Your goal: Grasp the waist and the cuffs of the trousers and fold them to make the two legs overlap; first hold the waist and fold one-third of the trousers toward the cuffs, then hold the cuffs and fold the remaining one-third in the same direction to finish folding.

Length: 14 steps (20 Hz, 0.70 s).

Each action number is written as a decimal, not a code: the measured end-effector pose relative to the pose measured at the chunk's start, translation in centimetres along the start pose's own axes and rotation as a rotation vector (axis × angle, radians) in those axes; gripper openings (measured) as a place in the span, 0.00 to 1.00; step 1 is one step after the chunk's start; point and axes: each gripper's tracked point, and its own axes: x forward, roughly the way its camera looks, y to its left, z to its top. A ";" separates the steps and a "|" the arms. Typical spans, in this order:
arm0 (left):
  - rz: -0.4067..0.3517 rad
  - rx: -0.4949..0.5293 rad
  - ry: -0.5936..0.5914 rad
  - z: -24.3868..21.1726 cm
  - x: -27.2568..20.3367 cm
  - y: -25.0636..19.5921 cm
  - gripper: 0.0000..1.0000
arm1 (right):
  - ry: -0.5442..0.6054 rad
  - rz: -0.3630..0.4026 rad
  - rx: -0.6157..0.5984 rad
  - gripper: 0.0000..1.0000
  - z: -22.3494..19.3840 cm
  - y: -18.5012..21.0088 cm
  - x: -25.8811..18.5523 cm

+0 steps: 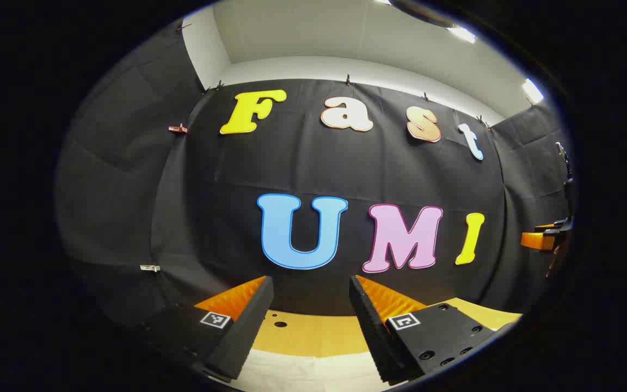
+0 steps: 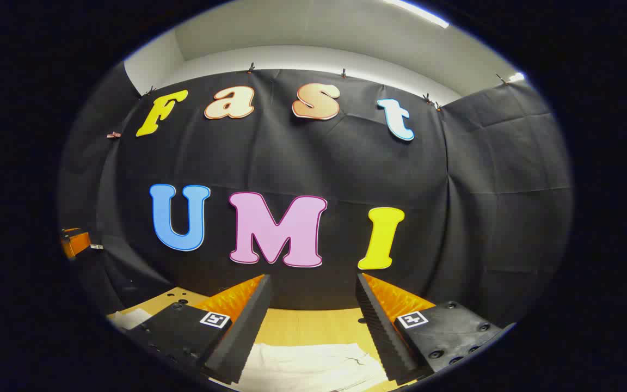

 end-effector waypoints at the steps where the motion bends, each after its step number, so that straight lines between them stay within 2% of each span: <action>1: 0.001 0.003 0.001 0.0 0.0 0.2 0.89 | 0.000 0.004 -0.006 0.95 0.0 0.0 -0.1; 14: 0.000 0.044 0.025 -1.0 -1.4 0.5 0.89 | 0.018 0.040 -0.083 0.95 -0.9 0.6 -0.6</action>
